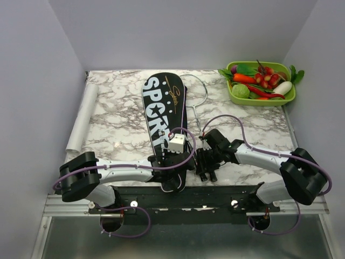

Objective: Pack up the badminton gear

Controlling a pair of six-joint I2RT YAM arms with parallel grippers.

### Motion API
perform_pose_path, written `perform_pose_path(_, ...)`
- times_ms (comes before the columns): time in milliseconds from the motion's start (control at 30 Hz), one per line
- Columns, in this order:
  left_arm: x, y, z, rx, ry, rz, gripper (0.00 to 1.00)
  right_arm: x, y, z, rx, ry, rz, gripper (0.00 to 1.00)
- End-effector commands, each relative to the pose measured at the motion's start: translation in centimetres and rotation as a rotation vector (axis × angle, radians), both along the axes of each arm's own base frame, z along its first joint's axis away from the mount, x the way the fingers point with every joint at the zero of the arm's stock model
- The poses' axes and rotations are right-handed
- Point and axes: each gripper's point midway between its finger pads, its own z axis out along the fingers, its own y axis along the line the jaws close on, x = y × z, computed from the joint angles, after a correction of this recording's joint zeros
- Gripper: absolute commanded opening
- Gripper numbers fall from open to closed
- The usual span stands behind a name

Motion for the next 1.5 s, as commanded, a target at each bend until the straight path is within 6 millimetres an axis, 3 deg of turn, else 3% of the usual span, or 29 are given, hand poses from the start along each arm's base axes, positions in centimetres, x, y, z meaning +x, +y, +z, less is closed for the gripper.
perform_pose_path(0, 1.1, 0.1, 1.5, -0.027, -0.051, 0.028, 0.0, 0.1, -0.3, -1.4, -0.041, -0.008, -0.025, 0.47)
perform_pose_path(133, 1.1, 0.2, 1.5, -0.025, -0.051, 0.027, 0.0, 0.5, 0.2, -0.9, -0.026, -0.019, -0.038, 0.24)
perform_pose_path(233, 1.1, 0.3, 1.2, -0.021, -0.049, 0.033, 0.0, 1.2, 1.1, 0.9, 0.012, -0.043, -0.042, 0.18)
perform_pose_path(467, 1.0, -0.4, 0.5, -0.037, -0.034, 0.028, 0.0, 1.7, 3.9, 6.6, 0.148, -0.075, -0.017, 0.17)
perform_pose_path(600, 1.0, -0.9, 0.3, -0.049, -0.026, 0.02, 0.0, 1.5, 5.4, 8.2, 0.2, -0.068, -0.008, 0.17)
perform_pose_path(833, 0.9, -1.4, 0.5, -0.069, -0.022, 0.01, 0.0, 0.9, 8.0, 8.1, 0.232, -0.045, 0.008, 0.17)
perform_pose_path(1100, 0.6, -1.2, 0.5, -0.097, -0.018, 0.01, 0.0, 0.6, 10.8, 6.1, 0.26, -0.01, 0.016, 0.15)
perform_pose_path(1333, 0.5, -1.0, 0.5, -0.111, -0.015, 0.015, 0.0, -0.8, 13.2, 6.1, 0.301, 0.032, 0.045, 0.15)
perform_pose_path(1400, 0.5, -0.9, 0.5, -0.111, -0.017, 0.017, 0.0, -1.4, 13.6, 6.0, 0.298, 0.038, 0.056, 0.17)
perform_pose_path(1467, 0.5, -0.9, 0.6, -0.114, -0.017, 0.016, 0.0, -1.5, 13.6, 5.8, 0.292, 0.042, 0.052, 0.29)
